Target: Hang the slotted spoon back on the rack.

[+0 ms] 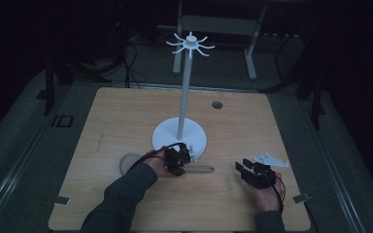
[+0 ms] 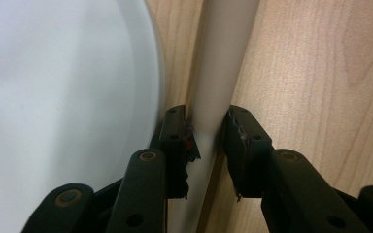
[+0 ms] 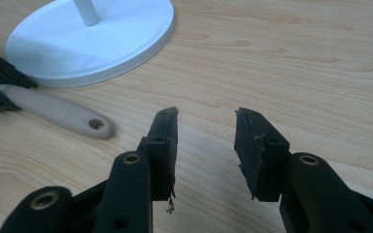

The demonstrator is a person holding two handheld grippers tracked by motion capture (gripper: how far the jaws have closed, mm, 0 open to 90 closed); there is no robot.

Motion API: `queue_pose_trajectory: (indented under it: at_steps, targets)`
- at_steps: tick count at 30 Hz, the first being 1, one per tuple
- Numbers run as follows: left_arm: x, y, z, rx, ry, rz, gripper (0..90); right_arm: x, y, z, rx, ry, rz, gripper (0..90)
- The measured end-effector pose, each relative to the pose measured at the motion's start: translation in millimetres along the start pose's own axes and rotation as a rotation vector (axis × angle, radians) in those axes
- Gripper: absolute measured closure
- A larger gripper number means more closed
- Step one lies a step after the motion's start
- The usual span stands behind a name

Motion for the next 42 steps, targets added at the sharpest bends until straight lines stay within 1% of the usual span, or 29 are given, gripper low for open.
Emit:
queue_pose_trajectory:
  at_steps: [3,5,7,12,18,20,21,22,25,29,38,42]
  targets:
    - [0.1,0.6,-0.6,0.008,0.0,-0.001,72.5,-0.1,0.0,-0.1,0.001,-0.001,-0.001,60.3]
    - [1.4,3.4,-1.9,0.02,0.009,0.012,73.3,-0.2,0.0,0.2,0.0,-0.002,0.0,60.3]
    - [2.1,6.4,-3.0,0.022,0.014,0.02,73.9,-0.5,-0.3,0.2,0.001,-0.001,0.0,60.2]
    - [5.1,15.1,-8.0,0.048,0.039,0.055,74.7,-1.3,-0.9,-0.5,0.001,0.001,-0.004,60.2]
    - [11.1,28.8,-13.4,0.078,0.069,0.114,75.0,-1.7,-1.3,-1.0,0.002,0.001,-0.006,60.2]
    - [12.7,32.9,-15.4,0.092,0.08,0.129,75.1,-1.8,-1.4,-1.2,0.002,0.002,-0.006,60.1]
    - [12.7,32.9,-15.4,0.092,0.08,0.129,75.0,-1.8,-1.4,-1.2,0.002,0.002,-0.006,60.1]
    - [15.1,37.1,-18.5,0.115,0.093,0.151,75.0,-1.8,-1.4,-1.3,0.002,0.002,-0.007,60.1]
    - [18.9,43.1,-22.0,0.142,0.113,0.181,75.1,-1.6,-1.2,-0.8,0.001,0.001,-0.005,60.0]
    - [24.1,51.4,-27.6,0.19,0.141,0.216,75.1,-1.7,-1.3,-0.5,0.0,-0.004,-0.003,60.0]
    - [36.6,70.6,-36.2,0.278,0.195,0.31,75.1,-1.6,-1.2,-0.2,0.0,-0.007,-0.001,59.7]
    - [40.4,77.9,-38.8,0.304,0.207,0.338,75.1,-1.4,-1.2,0.1,0.0,-0.008,0.001,59.7]
Point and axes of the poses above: each handheld gripper's, and its own axes: y roughly backward along the jaws, x roughly out of its top, z roughly to its right, the point moved 10 cm from there along -y, roughly forward along the jaws, and after that the axes turned 14 degrees about z, right-handed, at the moved point
